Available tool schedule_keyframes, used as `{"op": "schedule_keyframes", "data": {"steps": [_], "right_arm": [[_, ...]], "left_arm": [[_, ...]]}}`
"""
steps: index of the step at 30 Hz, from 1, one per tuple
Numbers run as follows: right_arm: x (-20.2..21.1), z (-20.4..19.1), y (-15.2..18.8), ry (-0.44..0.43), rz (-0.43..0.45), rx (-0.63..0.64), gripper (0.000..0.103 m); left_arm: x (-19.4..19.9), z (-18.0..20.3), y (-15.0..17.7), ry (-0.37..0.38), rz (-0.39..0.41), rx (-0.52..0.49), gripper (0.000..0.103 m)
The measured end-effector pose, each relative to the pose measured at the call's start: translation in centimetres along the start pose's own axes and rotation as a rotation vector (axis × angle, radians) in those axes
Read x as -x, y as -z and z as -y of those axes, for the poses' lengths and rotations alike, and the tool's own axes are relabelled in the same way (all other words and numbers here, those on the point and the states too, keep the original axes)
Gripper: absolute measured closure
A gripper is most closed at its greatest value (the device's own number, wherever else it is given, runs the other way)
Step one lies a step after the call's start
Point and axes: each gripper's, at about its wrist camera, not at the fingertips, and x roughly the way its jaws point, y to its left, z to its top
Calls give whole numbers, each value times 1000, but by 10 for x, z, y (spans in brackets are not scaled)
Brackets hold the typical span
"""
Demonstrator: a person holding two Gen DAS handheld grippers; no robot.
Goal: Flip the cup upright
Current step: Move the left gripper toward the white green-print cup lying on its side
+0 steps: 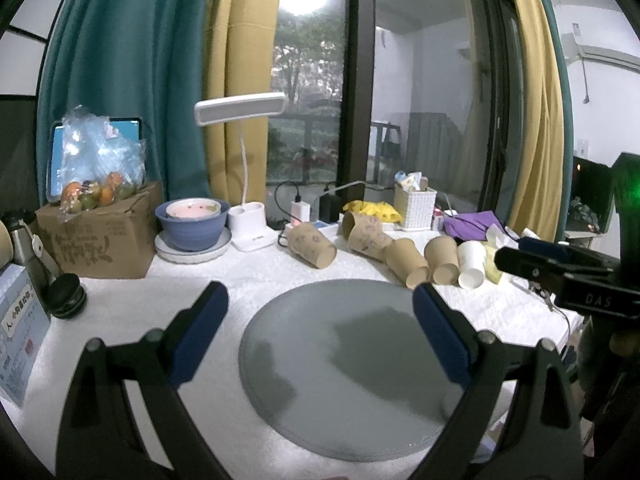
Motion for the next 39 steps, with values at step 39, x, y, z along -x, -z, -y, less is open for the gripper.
{"op": "schedule_keyframes", "data": {"steps": [39], "right_arm": [[-23,209,62,148,-102,-147,24]], "left_arm": [[-199,226,2,172,-363,-360,8]]}}
